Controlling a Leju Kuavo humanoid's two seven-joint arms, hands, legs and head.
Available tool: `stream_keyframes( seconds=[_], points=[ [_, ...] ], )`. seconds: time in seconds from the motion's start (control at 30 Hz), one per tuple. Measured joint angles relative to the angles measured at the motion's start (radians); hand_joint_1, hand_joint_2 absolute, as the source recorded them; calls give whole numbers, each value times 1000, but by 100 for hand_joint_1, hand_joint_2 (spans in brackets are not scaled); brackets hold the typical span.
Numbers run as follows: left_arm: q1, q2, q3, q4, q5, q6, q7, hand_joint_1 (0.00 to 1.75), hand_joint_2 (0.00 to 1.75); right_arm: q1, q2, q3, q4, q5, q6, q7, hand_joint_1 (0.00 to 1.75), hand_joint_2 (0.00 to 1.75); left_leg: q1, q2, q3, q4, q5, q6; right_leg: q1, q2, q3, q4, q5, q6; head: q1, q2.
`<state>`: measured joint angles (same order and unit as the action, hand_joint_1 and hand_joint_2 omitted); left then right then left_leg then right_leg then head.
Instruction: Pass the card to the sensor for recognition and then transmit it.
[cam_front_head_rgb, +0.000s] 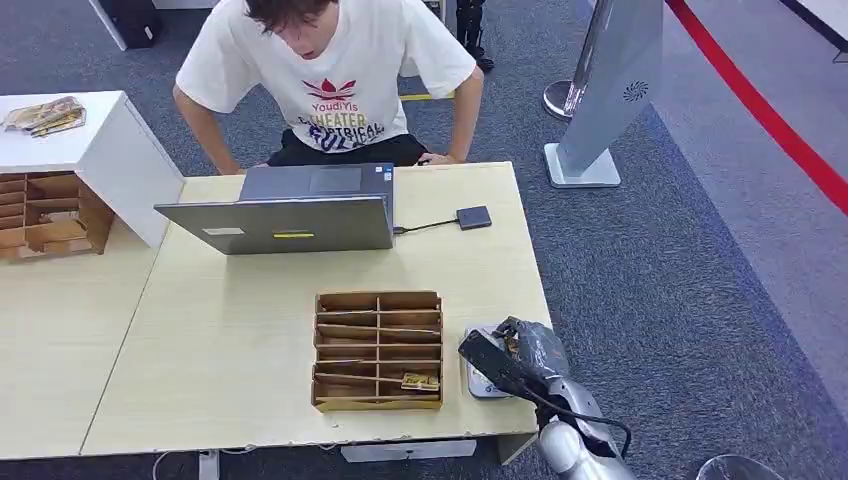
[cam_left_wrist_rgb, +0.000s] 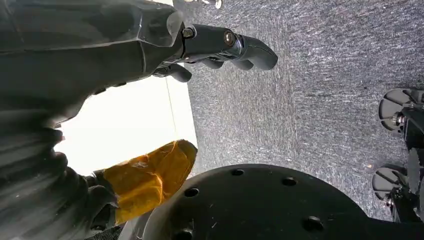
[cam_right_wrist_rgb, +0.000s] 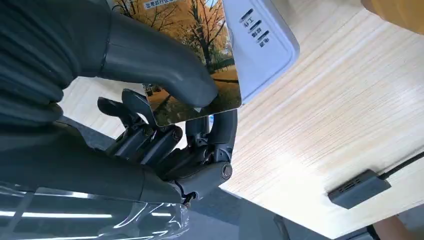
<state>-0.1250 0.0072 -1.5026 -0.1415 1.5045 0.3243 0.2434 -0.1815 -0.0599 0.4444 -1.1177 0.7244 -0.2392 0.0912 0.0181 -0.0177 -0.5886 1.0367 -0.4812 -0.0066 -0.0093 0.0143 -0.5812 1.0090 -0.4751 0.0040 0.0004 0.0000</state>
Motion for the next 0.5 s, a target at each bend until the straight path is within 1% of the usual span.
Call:
stream_keyframes(
  seconds=[0.5],
  points=[
    [0,0,-2,0,0,0,2,0,175,0,0,-1,0,3,-1,0,175,175,0,0,0,0,0,0,0,0,0,0,0,0,0,0]
  ],
)
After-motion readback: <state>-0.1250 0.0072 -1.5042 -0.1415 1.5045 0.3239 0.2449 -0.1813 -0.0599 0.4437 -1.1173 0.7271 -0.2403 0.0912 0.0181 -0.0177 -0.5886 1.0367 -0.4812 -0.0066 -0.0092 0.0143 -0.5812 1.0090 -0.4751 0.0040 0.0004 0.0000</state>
